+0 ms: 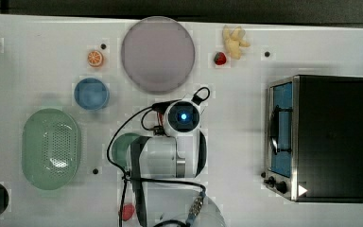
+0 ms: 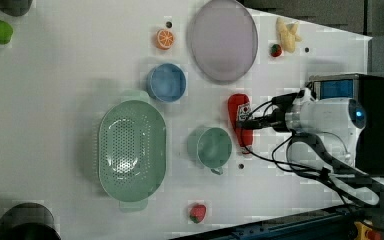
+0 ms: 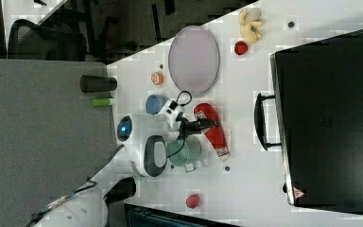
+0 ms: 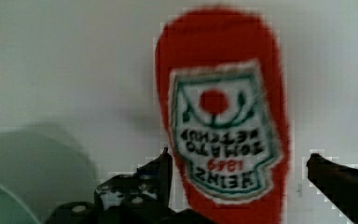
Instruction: Pick Ketchup from the table and place it in strainer.
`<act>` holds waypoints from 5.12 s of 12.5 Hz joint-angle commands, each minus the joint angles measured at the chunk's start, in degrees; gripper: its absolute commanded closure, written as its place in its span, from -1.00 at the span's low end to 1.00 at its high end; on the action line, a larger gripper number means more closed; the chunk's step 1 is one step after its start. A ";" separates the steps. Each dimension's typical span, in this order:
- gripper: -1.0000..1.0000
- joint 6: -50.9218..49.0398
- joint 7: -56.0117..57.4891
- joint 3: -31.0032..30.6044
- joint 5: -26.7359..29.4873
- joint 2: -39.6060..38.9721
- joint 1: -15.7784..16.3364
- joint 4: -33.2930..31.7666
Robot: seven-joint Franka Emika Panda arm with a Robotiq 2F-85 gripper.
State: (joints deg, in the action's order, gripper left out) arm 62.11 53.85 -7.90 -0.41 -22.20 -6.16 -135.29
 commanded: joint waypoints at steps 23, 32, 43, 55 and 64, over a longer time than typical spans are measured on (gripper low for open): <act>-0.23 -40.29 -22.07 -9.58 2.39 29.13 2.32 14.72; -0.23 -33.65 -46.36 -28.79 2.62 23.24 3.69 15.18; -0.46 -9.10 -64.36 -34.44 -5.13 -0.10 7.41 14.91; -1.00 -23.60 -64.68 -31.79 -6.59 17.43 -2.56 15.12; -1.00 -42.71 -60.76 -9.96 3.91 33.77 -7.40 18.63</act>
State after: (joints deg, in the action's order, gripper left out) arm 20.93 -7.81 -18.67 1.60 11.81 -12.23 -117.28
